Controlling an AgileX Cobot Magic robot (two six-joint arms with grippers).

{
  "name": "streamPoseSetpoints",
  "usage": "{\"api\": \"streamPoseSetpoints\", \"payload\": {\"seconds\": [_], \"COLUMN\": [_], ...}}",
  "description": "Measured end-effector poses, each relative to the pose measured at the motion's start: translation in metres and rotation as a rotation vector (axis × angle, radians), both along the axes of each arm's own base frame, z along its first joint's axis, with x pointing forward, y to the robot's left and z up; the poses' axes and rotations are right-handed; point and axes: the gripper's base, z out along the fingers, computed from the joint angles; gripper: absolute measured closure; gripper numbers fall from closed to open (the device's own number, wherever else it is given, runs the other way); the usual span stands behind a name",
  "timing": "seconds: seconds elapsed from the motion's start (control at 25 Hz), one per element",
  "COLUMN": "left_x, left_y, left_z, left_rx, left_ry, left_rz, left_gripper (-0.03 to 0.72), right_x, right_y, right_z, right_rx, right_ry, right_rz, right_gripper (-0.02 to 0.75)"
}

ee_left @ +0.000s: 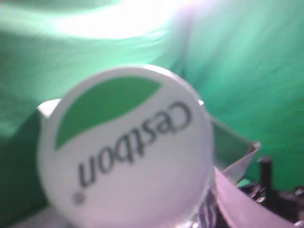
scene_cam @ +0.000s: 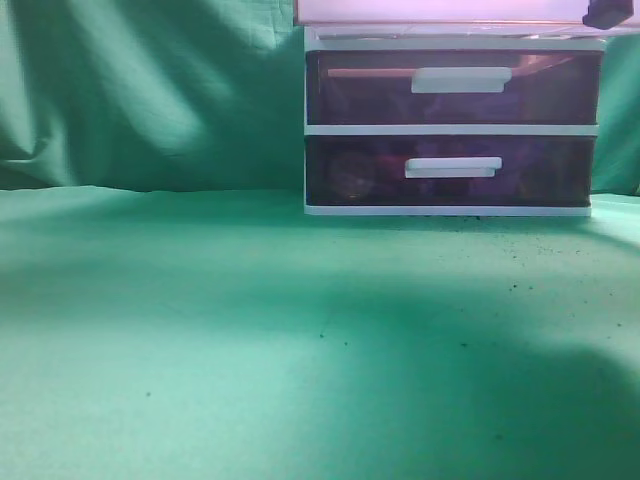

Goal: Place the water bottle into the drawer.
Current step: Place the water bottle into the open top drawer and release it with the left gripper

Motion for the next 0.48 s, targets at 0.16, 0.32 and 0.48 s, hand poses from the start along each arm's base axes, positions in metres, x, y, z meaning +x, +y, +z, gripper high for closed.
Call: {"api": "streamPoseSetpoints", "payload": {"seconds": [0.16,0.32,0.48], "left_x": [0.03,0.066,0.099], "left_y": [-0.023,-0.053,-0.076], "left_z": [0.017,0.007,-0.024], "left_rx": [-0.021,-0.013,0.009], "left_ry": [0.003,0.039,0.123], "left_rz": [-0.093,-0.153,-0.18], "left_gripper": [0.401,0.401,0.401], "right_x": [0.0,0.0,0.0], "right_y": [0.0,0.0,0.0], "right_z": [0.0,0.0,0.0], "right_rx": [-0.001,-0.002,-0.002], "right_ry": [0.0,-0.001,-0.001], "right_rz": [0.0,0.001,0.001], "right_gripper": [0.641,0.641,0.641]}}
